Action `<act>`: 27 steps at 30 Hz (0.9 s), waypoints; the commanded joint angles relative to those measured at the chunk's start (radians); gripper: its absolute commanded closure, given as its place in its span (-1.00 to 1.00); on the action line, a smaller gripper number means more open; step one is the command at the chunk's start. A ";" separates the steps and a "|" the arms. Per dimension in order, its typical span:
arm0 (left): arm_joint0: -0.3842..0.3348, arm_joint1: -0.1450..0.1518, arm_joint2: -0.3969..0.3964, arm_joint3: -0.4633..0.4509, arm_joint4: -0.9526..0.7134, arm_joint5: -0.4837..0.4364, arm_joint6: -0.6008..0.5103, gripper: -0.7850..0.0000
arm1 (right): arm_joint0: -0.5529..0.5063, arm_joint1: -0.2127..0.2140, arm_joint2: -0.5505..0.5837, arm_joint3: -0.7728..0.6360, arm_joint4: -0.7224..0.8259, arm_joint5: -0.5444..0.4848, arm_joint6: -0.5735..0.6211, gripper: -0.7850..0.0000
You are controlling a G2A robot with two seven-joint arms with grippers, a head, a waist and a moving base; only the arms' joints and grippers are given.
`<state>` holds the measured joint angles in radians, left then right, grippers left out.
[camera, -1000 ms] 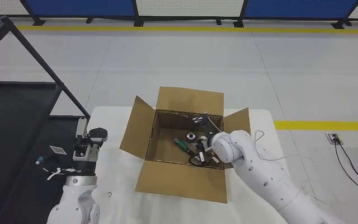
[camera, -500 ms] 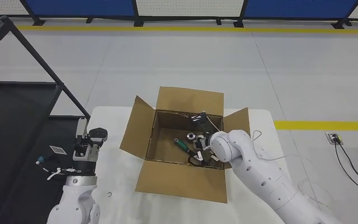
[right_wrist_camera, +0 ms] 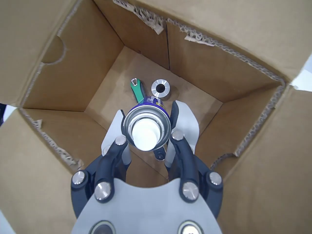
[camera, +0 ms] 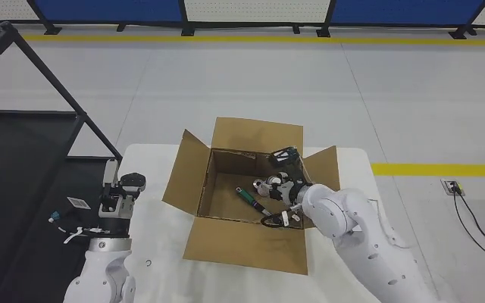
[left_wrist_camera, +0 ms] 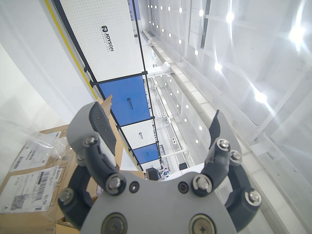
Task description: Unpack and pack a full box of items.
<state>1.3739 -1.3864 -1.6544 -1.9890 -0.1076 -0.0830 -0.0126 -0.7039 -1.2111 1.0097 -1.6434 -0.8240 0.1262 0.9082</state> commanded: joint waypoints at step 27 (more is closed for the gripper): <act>0.000 0.000 0.000 0.000 0.000 0.000 0.000 -1.00 | -0.319 0.053 0.389 -0.284 0.266 -0.135 -0.165 1.00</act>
<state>1.3739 -1.3864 -1.6544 -1.9890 -0.1076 -0.0830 -0.0126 -1.0232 -1.1578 1.3989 -1.9282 -0.5576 -0.0080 0.7427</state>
